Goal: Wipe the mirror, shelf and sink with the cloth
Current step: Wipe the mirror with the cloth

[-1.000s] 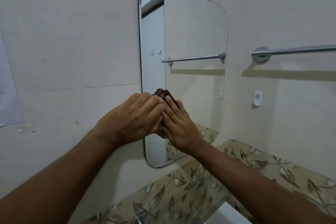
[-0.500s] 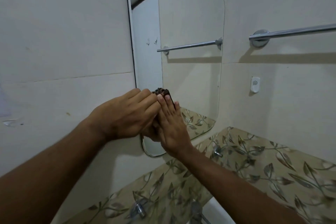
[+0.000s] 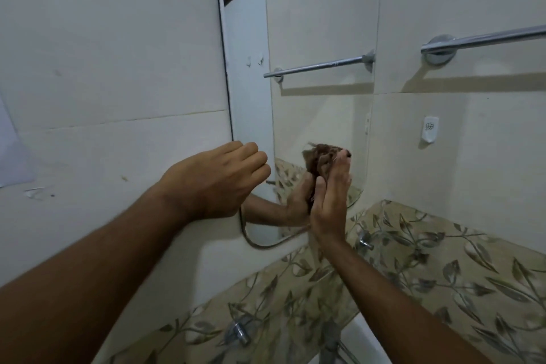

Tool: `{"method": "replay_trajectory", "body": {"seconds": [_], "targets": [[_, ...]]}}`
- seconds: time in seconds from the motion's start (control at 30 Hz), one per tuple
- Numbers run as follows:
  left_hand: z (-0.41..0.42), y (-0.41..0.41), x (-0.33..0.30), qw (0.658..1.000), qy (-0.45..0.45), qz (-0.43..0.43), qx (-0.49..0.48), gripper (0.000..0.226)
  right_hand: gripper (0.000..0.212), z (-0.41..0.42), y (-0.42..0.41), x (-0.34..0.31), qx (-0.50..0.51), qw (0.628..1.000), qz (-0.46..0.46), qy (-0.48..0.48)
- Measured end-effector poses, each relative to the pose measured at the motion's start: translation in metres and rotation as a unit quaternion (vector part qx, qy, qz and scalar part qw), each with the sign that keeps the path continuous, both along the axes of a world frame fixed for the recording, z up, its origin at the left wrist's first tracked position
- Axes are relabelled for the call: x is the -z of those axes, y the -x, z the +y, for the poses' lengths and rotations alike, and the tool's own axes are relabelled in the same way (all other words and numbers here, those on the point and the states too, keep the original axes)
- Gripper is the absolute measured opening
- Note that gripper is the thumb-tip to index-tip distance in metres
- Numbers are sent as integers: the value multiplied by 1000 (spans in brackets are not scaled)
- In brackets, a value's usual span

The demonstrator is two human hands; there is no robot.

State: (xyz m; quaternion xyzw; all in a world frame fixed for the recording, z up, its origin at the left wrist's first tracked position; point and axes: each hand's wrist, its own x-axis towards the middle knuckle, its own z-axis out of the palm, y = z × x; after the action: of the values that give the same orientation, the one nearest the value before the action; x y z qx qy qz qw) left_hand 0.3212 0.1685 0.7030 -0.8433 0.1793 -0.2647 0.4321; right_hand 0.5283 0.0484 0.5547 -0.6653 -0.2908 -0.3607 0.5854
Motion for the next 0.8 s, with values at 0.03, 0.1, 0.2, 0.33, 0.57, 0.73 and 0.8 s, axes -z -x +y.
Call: {"method": "replay_trajectory", "body": {"seconds": [0.03, 0.1, 0.2, 0.33, 0.57, 0.73, 0.8], "targets": [[1, 0, 0, 1000, 1, -1, 7, 16, 57, -3, -12, -4, 9, 998, 51, -27], [3, -1, 1, 1000, 6, -2, 27, 16, 55, -8, -31, -7, 14, 988, 143, -61], [2, -3, 2, 999, 13, -8, 42, 16, 58, -11, -19, -4, -3, 986, 159, -57], [5, -5, 3, 1000, 15, -6, 25, 19, 61, -7, 22, 15, -45, 998, 15, 28], [6, -6, 2, 999, 8, -3, 35, 22, 58, -17, -43, 3, 11, 979, 188, -72], [5, -7, 2, 1000, 2, -1, 27, 15, 57, -27, -64, 2, 17, 953, 286, -96], [5, -6, 2, 1000, 7, -1, 21, 13, 59, -18, -44, 15, 13, 947, 305, -102]]}}
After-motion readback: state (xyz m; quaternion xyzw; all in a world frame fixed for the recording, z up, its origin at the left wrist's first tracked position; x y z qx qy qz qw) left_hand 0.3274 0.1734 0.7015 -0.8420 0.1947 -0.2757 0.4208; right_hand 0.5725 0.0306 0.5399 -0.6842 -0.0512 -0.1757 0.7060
